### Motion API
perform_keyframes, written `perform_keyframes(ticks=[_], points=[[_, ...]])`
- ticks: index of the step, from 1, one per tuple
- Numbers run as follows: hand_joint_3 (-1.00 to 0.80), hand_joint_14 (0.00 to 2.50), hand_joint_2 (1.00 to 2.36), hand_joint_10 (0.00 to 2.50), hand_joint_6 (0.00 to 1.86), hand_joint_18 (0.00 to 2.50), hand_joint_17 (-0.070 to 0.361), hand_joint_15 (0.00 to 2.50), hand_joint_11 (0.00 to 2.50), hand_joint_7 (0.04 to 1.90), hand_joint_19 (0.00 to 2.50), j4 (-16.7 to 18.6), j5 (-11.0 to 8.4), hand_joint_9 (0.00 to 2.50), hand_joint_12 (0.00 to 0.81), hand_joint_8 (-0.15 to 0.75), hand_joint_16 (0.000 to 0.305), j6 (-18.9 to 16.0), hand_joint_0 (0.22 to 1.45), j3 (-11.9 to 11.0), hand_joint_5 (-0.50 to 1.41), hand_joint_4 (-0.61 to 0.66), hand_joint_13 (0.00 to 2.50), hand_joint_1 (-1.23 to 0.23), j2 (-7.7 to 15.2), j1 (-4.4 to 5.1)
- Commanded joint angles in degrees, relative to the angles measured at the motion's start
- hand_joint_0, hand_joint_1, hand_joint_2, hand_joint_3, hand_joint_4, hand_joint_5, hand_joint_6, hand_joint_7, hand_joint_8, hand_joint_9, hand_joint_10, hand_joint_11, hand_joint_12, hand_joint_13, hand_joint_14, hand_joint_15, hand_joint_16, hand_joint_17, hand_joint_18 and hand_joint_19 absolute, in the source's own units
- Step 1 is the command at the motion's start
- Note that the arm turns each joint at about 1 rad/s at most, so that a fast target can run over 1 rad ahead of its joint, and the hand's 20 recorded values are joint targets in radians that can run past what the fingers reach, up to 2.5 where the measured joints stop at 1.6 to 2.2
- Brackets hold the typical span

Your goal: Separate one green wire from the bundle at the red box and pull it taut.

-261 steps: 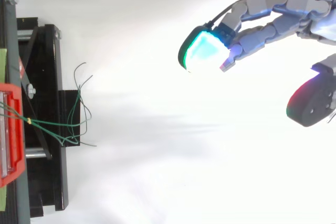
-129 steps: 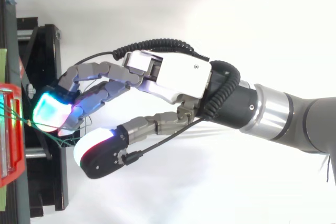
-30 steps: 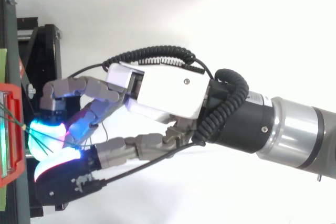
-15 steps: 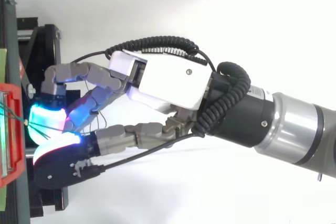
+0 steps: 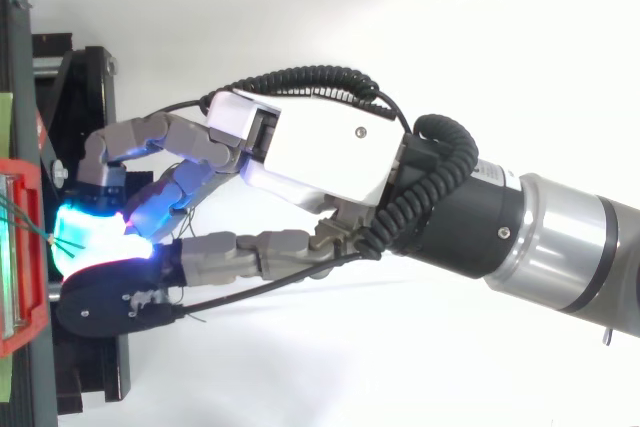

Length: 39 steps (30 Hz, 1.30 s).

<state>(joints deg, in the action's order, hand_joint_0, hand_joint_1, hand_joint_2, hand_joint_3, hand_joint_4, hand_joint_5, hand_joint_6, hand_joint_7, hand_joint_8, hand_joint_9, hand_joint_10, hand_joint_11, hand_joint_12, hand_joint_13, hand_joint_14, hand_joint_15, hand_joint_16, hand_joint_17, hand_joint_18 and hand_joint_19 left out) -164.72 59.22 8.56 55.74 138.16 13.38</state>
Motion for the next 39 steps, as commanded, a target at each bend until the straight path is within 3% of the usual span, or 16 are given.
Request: perform_keyframes(ticks=[1,14,16,18,24,28,33,39], points=[[-0.19,0.01,1.02,0.01,0.83,0.72,0.111,0.35,0.59,1.09,0.38,-0.07,0.02,0.96,0.42,0.395,0.049,-0.03,0.61,-0.01,-0.2,0.26,0.83,-0.68,0.0,-0.02],[-0.27,0.01,1.02,0.02,0.88,0.75,0.113,0.38,0.78,1.1,0.37,-1.57,0.11,1.02,0.421,0.409,0.05,-1.09,0.63,-0.45,-0.21,0.27,0.86,-0.79,-0.09,-0.19],[-0.35,0.01,1.01,0.02,0.88,0.75,0.114,0.38,0.81,1.11,0.37,-2.36,0.2,1.05,0.42,0.407,0.05,-1.09,0.62,-0.89,-0.2,0.28,0.86,-0.8,-0.09,-0.19],[-0.47,0.01,1.0,0.02,0.86,0.76,0.114,0.38,0.82,1.11,0.39,-3.32,0.02,1.12,0.423,0.415,0.051,-1.09,0.58,-1.25,-0.19,0.26,0.87,-0.73,-0.09,-0.19],[-0.5,0.01,1.0,0.02,0.76,0.79,0.116,0.39,0.76,1.2,0.43,-5.7,0.02,1.19,0.428,0.424,0.051,-1.09,0.55,-1.68,-0.13,0.23,0.91,-0.47,-0.09,-0.37],[-0.41,0.01,1.01,0.01,0.76,0.79,0.112,0.4,0.76,1.26,0.43,-5.79,0.02,1.21,0.424,0.422,0.05,-1.09,0.6,-1.6,-0.13,0.24,0.92,-0.5,-0.09,-0.46],[-0.22,0.01,1.02,0.02,0.85,0.82,0.117,0.4,0.83,1.29,0.4,-7.28,0.02,1.17,0.441,0.44,0.052,-1.26,0.59,-2.83,-0.16,0.29,0.93,-0.65,-0.09,-0.46],[-0.1,0.01,1.02,0.02,0.88,0.83,0.121,0.4,0.87,1.3,0.4,-9.39,0.02,1.16,0.441,0.445,0.054,-1.35,0.59,-3.88,-0.17,0.22,0.93,-0.7,-0.09,-0.46]])
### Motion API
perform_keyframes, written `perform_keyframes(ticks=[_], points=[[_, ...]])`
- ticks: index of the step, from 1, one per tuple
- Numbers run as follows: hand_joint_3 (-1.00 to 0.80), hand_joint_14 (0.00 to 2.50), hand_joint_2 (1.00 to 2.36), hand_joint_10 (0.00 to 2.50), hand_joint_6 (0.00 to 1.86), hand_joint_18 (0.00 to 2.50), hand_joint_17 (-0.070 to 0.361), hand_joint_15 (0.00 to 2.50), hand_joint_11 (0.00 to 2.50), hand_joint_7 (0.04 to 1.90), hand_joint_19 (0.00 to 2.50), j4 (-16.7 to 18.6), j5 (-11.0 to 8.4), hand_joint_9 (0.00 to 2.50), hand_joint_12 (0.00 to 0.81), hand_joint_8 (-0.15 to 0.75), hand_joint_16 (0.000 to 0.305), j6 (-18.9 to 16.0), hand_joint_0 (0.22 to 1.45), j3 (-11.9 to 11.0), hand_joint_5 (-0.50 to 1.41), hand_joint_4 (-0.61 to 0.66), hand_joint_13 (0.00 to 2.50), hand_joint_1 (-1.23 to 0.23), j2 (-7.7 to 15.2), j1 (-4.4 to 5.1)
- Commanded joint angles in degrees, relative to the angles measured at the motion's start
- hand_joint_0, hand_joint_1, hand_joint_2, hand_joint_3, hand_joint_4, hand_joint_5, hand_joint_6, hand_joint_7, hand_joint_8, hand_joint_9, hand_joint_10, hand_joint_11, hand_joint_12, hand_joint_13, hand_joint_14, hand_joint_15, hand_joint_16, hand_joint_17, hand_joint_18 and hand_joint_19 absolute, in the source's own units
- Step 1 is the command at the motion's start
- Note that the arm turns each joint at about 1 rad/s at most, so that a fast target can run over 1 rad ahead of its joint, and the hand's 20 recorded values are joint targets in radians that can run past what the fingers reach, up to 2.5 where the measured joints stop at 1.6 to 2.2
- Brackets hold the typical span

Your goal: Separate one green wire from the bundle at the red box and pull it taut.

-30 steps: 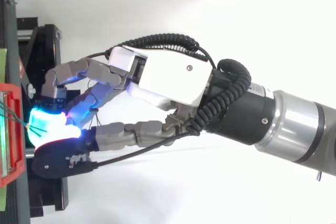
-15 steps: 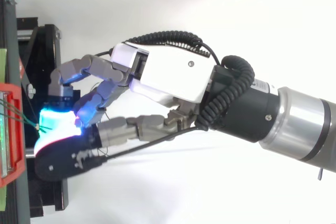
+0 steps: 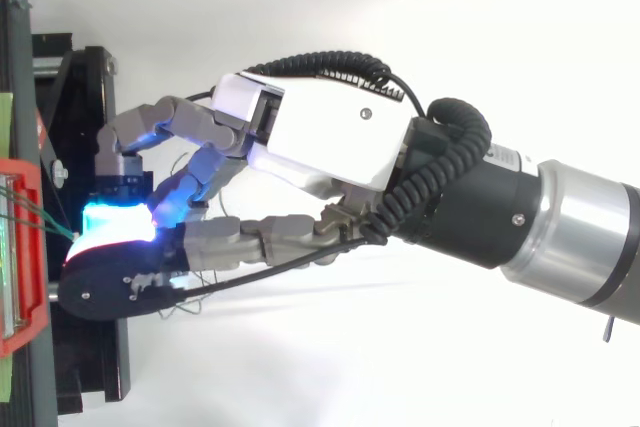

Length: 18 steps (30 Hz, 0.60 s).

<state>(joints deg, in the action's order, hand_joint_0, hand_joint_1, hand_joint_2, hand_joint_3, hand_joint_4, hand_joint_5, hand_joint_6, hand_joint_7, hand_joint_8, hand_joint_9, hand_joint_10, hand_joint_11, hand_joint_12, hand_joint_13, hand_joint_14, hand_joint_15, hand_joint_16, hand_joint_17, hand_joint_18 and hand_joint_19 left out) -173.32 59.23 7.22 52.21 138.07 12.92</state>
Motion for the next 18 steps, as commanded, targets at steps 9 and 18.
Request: perform_keyframes(ticks=[9,18], points=[[-0.08,0.01,1.02,0.01,0.9,0.82,0.12,0.41,0.87,1.21,0.4,-0.88,0.27,1.11,0.434,0.432,0.053,-1.16,0.61,-0.36,-0.19,0.17,0.92,-0.75,-0.09,-0.26],[-0.08,0.01,1.02,0.02,0.9,0.81,0.117,0.43,0.92,1.23,0.4,-3.16,0.18,1.04,0.42,0.404,0.052,-2.39,0.63,-0.27,-0.21,0.19,0.91,-0.83,0.0,-0.35]])
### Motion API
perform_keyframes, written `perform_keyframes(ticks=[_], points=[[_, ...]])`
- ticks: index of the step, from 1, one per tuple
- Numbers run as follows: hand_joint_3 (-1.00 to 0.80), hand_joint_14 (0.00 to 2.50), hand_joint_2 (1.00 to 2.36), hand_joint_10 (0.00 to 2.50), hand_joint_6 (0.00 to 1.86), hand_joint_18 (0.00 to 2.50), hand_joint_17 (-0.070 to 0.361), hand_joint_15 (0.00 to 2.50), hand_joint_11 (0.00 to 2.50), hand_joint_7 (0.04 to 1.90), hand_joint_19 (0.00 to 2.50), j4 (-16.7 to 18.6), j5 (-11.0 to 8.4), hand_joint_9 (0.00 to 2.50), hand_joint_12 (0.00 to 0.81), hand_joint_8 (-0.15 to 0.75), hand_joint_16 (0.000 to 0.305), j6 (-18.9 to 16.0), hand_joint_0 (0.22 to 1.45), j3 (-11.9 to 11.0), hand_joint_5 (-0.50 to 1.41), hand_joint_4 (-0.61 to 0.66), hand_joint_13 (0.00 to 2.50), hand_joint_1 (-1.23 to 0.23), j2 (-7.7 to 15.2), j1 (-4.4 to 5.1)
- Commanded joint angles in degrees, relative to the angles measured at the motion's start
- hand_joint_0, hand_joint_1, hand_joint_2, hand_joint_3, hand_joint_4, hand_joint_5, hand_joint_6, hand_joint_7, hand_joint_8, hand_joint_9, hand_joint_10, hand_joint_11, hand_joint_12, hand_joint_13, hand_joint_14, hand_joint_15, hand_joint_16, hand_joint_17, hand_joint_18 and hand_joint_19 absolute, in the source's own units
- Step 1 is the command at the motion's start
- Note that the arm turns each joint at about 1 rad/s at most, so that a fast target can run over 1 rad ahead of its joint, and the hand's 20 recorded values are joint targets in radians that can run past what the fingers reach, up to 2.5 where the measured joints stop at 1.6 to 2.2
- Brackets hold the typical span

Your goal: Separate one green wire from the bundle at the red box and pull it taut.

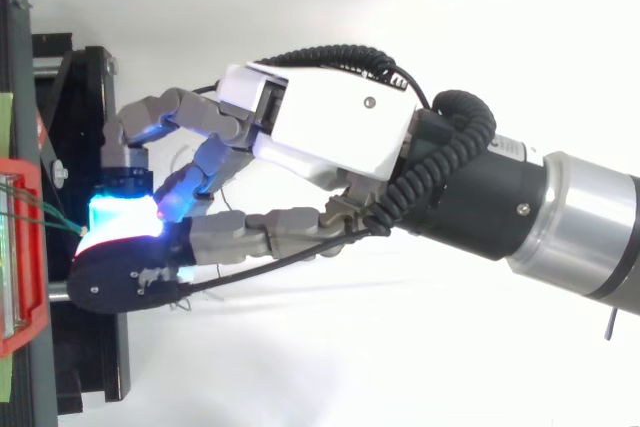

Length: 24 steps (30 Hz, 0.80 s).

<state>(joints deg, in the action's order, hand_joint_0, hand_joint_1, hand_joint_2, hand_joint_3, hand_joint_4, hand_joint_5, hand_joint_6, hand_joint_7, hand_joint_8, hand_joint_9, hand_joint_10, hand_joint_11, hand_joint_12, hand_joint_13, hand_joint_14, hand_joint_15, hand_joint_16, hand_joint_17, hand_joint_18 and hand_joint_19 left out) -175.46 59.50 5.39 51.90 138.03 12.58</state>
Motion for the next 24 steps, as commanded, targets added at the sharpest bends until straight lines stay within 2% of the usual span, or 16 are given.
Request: perform_keyframes(ticks=[1,4,13,17,18,24], points=[[-0.08,0.01,1.02,0.02,0.91,0.81,0.117,0.43,0.93,1.23,0.4,-1.29,-0.09,1.04,0.422,0.404,0.052,-0.82,0.63,0.05,-0.21,0.19,0.91,-0.84,-0.04,-0.01],[-0.11,0.01,1.02,0.01,0.91,0.82,0.117,0.43,0.96,1.19,0.41,-2.43,-0.17,1.02,0.42,0.396,0.052,-1.52,0.66,-0.04,-0.22,0.2,0.91,-0.85,-0.04,-0.01],[-0.35,0.01,1.01,0.01,0.91,0.84,0.118,0.45,0.97,1.16,0.38,-3.48,-0.09,0.99,0.409,0.39,0.052,-2.93,0.73,0.05,-0.22,0.24,0.92,-0.89,-0.04,-0.01],[-0.48,0.02,1.0,0.02,0.91,0.85,0.117,0.46,0.95,1.15,0.4,-3.48,0.0,1.01,0.408,0.388,0.052,-2.93,0.7,-0.04,-0.22,0.24,0.92,-0.87,-0.04,-0.01],[-0.5,0.01,1.0,0.02,0.91,0.85,0.117,0.45,0.97,1.15,0.41,-3.48,0.0,1.02,0.412,0.393,0.052,-2.93,0.66,0.05,-0.22,0.24,0.93,-0.85,-0.04,-0.01],[-0.5,0.01,1.0,0.01,0.89,0.87,0.122,0.46,0.92,1.16,0.44,-3.83,0.0,1.11,0.446,0.432,0.054,-2.84,0.54,-0.04,-0.2,0.26,0.97,-0.7,-0.22,-0.01]])
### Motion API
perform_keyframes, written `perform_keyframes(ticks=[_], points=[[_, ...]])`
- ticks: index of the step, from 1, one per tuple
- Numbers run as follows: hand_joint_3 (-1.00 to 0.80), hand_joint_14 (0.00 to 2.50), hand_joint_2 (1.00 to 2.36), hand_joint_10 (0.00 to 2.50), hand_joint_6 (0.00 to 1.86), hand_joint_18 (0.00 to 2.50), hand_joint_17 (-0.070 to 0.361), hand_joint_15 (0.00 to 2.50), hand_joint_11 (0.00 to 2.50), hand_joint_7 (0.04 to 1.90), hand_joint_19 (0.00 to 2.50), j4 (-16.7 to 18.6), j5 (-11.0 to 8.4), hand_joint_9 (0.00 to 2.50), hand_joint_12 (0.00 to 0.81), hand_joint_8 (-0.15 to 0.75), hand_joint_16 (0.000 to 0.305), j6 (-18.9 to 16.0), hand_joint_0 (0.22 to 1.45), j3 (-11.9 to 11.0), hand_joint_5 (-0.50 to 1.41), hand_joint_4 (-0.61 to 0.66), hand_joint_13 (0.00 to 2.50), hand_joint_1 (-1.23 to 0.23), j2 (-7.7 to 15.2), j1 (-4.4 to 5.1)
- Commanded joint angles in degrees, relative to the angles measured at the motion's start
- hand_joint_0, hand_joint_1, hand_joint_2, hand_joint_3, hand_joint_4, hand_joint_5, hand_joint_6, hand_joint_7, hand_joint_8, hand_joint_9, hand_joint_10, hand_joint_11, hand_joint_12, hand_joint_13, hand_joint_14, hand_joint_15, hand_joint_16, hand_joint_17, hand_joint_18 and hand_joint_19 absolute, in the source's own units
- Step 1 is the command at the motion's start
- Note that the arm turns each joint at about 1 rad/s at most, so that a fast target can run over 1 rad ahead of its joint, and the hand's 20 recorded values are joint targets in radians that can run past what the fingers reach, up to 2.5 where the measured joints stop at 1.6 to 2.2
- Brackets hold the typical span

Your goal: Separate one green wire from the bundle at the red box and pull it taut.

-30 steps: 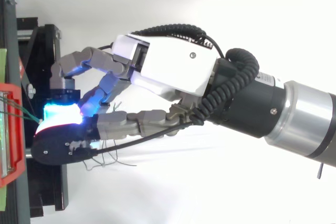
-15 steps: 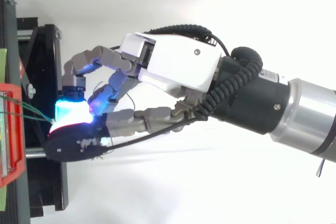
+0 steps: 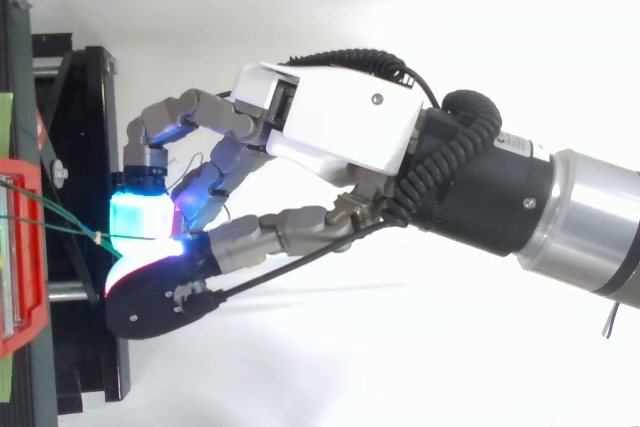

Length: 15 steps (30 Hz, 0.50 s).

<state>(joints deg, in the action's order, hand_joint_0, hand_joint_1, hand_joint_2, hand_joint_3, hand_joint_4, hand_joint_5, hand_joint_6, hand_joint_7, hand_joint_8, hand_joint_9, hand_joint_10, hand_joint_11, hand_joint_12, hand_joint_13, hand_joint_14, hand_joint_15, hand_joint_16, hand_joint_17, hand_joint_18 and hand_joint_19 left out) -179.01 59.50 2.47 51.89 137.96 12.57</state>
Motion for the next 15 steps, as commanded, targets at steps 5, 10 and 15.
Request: perform_keyframes(ticks=[5,10,15], points=[[-0.5,0.01,1.0,0.01,0.87,0.88,0.119,0.47,0.89,1.21,0.46,-0.9,0.0,1.16,0.44,0.43,0.053,0.17,0.56,-0.03,-0.18,0.24,0.98,-0.6,-0.33,0.0],[-0.31,0.02,1.01,0.02,0.87,0.89,0.116,0.47,0.9,1.29,0.46,-1.69,0.0,1.18,0.438,0.425,0.052,0.26,0.6,-0.12,-0.17,0.24,0.99,-0.65,-0.59,-0.09],[-0.2,0.02,1.02,0.02,0.88,0.89,0.117,0.48,0.9,1.28,0.46,-1.78,0.0,1.16,0.436,0.428,0.052,0.17,0.59,-0.12,-0.18,0.21,1.0,-0.69,-0.85,-0.09]])
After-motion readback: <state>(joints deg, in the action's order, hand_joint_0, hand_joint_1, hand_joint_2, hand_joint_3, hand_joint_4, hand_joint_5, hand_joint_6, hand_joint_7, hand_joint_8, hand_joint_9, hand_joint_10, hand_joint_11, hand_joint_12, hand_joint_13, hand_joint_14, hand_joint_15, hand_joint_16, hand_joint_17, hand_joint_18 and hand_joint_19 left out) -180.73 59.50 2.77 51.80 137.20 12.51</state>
